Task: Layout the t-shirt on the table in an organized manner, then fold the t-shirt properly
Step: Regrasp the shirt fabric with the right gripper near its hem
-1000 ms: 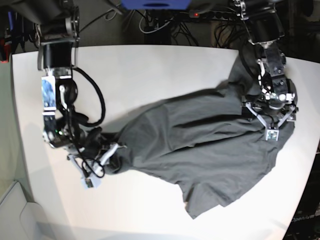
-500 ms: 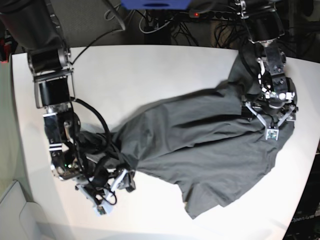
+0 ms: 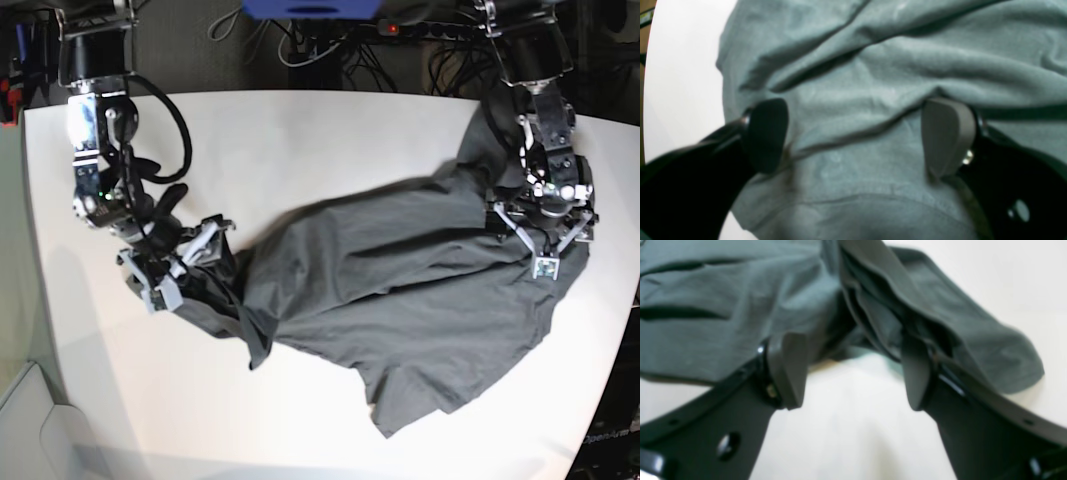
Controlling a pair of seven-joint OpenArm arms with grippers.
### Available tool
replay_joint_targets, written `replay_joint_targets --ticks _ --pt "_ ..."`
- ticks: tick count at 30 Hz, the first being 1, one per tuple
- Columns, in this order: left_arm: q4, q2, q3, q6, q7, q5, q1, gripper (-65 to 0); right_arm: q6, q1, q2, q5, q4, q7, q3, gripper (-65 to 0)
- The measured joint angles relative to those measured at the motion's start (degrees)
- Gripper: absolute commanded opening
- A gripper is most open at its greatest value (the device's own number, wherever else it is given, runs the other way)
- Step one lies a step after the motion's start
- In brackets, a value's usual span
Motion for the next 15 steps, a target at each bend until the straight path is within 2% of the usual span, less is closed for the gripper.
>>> replay_joint_targets --ticks 6,10,15 --pt "0.00 -0.02 0.00 -0.04 0.09 0.15 0.00 -3.2 -0.11 -0.22 -0.09 0.02 -6.36 5.14 -0.39 -20.3" --pt "0.00 -0.02 0.00 -0.02 0.13 0.17 0.00 -3.2 -0.31 2.71 -0.07 -0.22 -12.83 7.61 -0.39 -20.3" --pt "0.00 -0.04 -0.07 -0.02 0.13 0.17 0.00 -3.2 -0.33 4.66 -0.09 -0.13 -16.17 8.66 -0.55 -20.3"
